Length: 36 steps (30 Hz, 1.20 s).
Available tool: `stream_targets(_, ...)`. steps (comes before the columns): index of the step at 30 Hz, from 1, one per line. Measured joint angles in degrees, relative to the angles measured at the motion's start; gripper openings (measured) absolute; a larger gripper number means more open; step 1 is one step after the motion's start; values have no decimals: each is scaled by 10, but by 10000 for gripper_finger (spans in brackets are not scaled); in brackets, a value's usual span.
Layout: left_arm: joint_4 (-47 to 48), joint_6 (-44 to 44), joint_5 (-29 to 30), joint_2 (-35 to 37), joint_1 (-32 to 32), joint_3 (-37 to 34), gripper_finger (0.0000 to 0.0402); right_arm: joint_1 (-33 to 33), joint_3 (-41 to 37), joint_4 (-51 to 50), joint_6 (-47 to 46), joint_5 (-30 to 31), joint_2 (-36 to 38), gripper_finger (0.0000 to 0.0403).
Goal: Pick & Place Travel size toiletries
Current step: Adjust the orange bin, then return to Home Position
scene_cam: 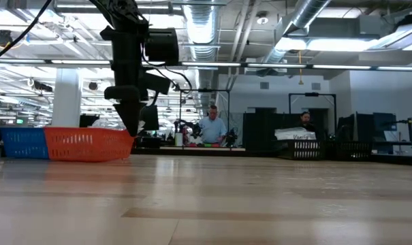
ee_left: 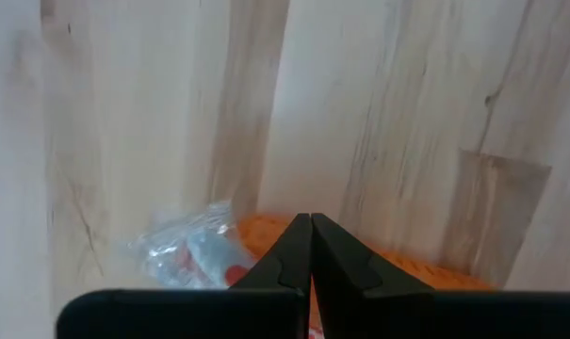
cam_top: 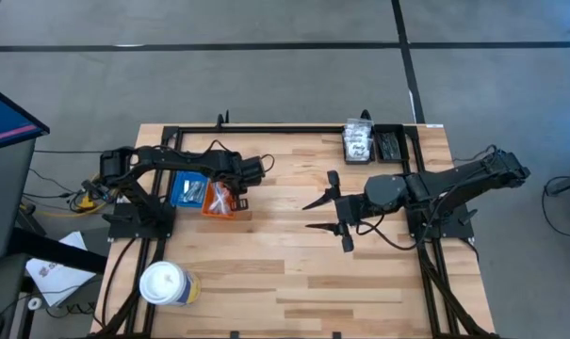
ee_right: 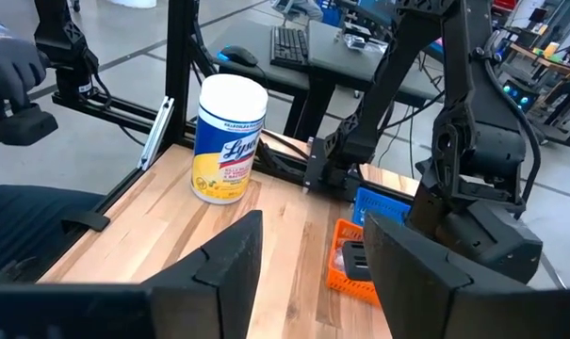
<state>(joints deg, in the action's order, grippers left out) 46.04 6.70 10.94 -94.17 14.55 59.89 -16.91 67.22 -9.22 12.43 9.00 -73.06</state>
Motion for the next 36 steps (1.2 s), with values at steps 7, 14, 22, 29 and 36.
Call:
stream_targets(7,10,0,19,0,8,-4,0,0,0,-2,0,0,0,183)
stream_targets(14,-8,0,22,25,4,-2,0,0,0,-6,0,0,1,180)
stream_targets(22,-87,-23,21,140,-27,2,0,46,-2,-58,-63,6,29,176)
stream_targets(29,-211,-48,-38,244,-87,2,0,132,-104,131,-34,-42,44,178)
stream_targets(36,-307,-52,-44,284,-186,2,0,218,-188,165,-30,-116,102,176)
